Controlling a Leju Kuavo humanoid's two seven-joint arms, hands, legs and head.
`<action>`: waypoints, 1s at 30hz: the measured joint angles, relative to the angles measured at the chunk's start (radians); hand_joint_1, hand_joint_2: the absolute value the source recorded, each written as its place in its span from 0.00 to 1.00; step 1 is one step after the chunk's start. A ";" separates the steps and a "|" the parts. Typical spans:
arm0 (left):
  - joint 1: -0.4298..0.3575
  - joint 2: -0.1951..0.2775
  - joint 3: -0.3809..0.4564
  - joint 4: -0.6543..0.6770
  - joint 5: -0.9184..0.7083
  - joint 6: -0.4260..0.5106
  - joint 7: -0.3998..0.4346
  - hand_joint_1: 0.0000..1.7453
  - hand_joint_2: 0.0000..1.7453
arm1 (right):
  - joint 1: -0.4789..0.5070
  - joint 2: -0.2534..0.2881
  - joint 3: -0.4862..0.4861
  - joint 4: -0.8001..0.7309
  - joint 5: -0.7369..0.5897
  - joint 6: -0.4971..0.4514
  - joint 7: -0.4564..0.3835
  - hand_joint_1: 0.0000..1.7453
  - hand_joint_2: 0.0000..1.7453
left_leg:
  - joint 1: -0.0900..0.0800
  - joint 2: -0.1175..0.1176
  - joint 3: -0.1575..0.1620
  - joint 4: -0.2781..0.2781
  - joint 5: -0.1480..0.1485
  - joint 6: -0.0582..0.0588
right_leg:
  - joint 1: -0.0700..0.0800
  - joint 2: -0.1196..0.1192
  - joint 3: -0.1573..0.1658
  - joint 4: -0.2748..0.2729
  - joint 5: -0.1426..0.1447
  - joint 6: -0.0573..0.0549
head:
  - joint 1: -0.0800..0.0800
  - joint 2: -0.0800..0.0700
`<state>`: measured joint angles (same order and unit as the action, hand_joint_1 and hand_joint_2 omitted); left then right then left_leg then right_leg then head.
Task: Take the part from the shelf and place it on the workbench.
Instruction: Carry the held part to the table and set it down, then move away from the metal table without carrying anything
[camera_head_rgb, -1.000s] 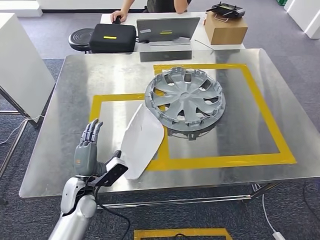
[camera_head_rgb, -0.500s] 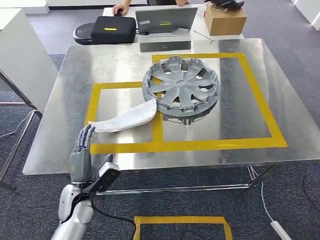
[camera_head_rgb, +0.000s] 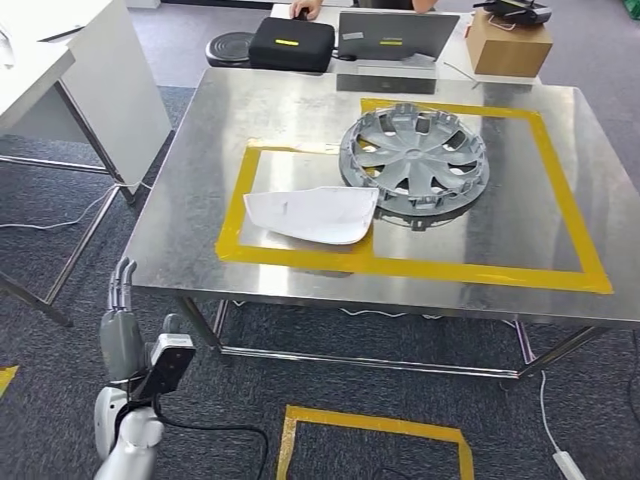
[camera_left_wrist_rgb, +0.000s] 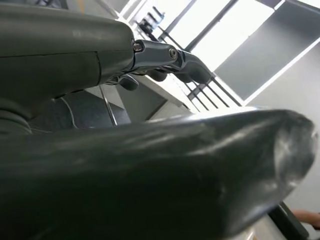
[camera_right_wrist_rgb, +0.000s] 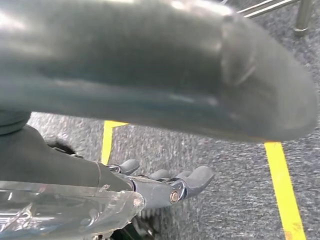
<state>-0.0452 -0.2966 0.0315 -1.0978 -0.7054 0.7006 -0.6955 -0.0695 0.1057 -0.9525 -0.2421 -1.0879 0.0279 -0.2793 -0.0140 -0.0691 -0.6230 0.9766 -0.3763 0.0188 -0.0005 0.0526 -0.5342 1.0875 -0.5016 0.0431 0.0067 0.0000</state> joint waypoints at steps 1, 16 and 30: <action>0.005 -0.001 0.011 -0.017 0.013 0.000 -0.001 0.00 0.00 | 0.000 -0.001 -0.001 0.000 0.000 -0.001 0.000 0.00 0.00 | 0.000 -0.008 -0.006 0.000 0.010 -0.005 | 0.001 0.017 0.038 -0.058 -0.006 -0.003 | 0.000 0.000; 0.049 0.001 0.246 -0.105 0.297 0.001 -0.005 0.00 0.00 | 0.006 -0.013 -0.016 0.000 -0.001 0.007 0.019 0.00 0.00 | 0.037 0.125 0.110 0.074 -0.106 -0.085 | -0.002 -0.157 -0.073 -0.087 0.104 -0.004 | -0.013 0.000; 0.036 0.021 0.365 0.055 0.404 -0.009 0.000 0.00 0.00 | 0.015 -0.018 -0.023 0.004 -0.002 0.011 0.022 0.00 0.00 | 0.010 -0.006 -0.021 0.000 0.015 -0.006 | 0.010 -0.007 -0.004 0.045 -0.010 -0.013 | -0.008 0.000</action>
<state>-0.0087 -0.2756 0.3961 -1.0428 -0.3017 0.6916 -0.6953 -0.0546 0.0875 -0.9754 -0.2378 -1.0904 0.0392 -0.2576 -0.0044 -0.0746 -0.6436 0.9770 -0.3612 0.0124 0.0098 0.0451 -0.5384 1.1326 -0.5113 0.0305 -0.0013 0.0000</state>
